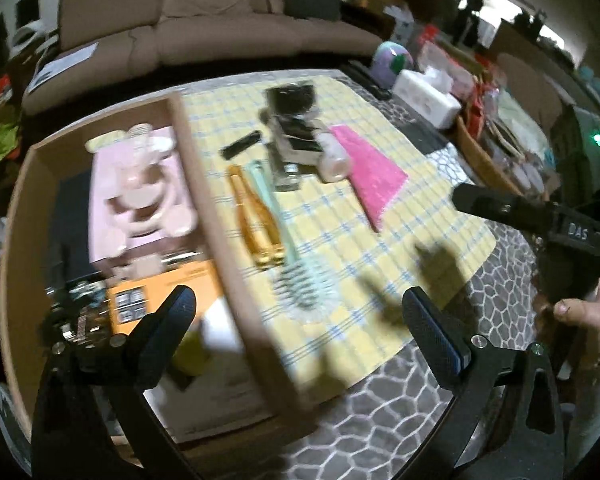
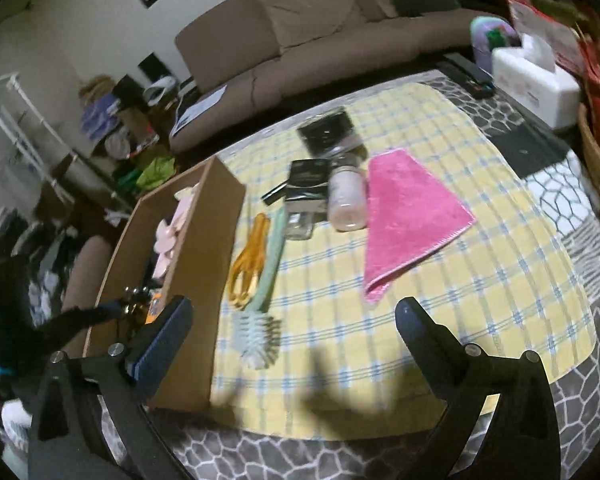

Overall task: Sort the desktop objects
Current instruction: 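Move the right gripper to the mint-green scrub brush and grasp it, then grasp the orange hair clip with the left gripper while the right gripper holds the brush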

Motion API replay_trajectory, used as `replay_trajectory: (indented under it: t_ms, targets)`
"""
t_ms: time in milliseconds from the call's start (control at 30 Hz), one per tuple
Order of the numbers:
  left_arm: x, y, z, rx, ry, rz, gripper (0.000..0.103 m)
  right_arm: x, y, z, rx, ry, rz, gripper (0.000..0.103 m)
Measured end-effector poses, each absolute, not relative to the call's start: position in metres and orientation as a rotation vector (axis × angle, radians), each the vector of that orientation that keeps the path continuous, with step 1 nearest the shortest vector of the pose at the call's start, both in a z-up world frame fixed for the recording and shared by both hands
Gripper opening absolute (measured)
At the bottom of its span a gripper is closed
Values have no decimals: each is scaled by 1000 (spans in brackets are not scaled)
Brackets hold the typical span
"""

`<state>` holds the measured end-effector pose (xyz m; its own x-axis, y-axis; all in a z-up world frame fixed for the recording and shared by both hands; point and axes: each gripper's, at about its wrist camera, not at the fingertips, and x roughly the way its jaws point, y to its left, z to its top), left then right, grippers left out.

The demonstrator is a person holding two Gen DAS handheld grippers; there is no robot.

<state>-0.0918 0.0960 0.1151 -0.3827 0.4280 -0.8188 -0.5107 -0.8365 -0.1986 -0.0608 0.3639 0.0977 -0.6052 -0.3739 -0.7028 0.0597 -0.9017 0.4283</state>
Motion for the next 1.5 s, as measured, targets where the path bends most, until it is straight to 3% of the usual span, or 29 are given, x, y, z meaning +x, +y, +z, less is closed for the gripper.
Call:
replay_trajectory:
  t_ms: [233, 600, 700, 733, 867, 1033, 1267, 1500]
  targets:
    - [-102, 68, 126, -1268, -159, 2285, 103, -70, 327, 59, 1330, -337, -2511, 103]
    - [-105, 31, 107, -1334, -196, 2310, 103, -99, 250, 11, 1400, -150, -2460, 96]
    - [-102, 31, 104, -1341, -203, 2302, 103, -104, 237, 2, 1423, -68, -2442, 69]
    - [-102, 32, 103, -1342, -201, 2298, 103, -105, 231, -3, 1439, -26, -2427, 48]
    - [-101, 38, 106, -1340, -192, 2278, 103, -97, 225, -1, 1418, 14, -2394, 41]
    - [-111, 41, 120, -1320, -159, 2292, 103, -82, 262, 20, 1417, -199, -2380, 39]
    - [-145, 68, 124, -1377, 54, 2328, 102, -58, 323, 74, 1282, -433, -2454, 39]
    - [-172, 147, 88, -1495, 415, 2268, 82, -54, 362, 99, 1163, -591, -2467, 39]
